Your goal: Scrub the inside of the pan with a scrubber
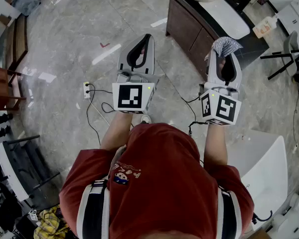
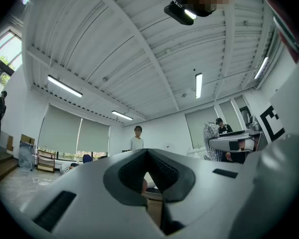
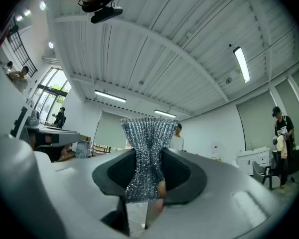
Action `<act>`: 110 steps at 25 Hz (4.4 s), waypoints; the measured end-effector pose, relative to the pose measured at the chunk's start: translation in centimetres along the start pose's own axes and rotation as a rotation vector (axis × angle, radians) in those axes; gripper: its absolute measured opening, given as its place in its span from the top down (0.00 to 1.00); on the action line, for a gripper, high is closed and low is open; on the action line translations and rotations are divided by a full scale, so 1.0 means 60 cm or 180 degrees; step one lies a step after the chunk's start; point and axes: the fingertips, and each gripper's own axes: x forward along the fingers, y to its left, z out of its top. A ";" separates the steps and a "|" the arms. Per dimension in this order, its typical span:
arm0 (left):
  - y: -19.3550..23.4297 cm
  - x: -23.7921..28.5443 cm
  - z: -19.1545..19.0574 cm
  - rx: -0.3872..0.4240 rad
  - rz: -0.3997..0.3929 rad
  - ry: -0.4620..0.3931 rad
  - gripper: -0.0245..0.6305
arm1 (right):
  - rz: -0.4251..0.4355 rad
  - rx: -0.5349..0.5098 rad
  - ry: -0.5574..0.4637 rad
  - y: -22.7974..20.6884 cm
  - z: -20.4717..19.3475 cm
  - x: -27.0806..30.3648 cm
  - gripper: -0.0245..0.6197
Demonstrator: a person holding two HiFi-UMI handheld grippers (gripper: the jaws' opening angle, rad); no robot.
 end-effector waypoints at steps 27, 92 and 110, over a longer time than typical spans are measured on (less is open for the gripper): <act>0.181 -0.049 -0.051 -0.0100 0.0057 0.0132 0.95 | 0.0151 0.0139 0.0168 0.176 -0.045 0.056 0.65; 0.089 0.902 -0.286 -0.0221 -0.1290 0.0464 0.95 | -0.0990 0.0275 0.0687 -0.314 -0.324 0.706 0.65; 0.130 1.109 -0.380 -0.0567 -0.1945 0.0478 0.95 | -0.1431 0.0189 0.1088 -0.332 -0.423 0.883 0.67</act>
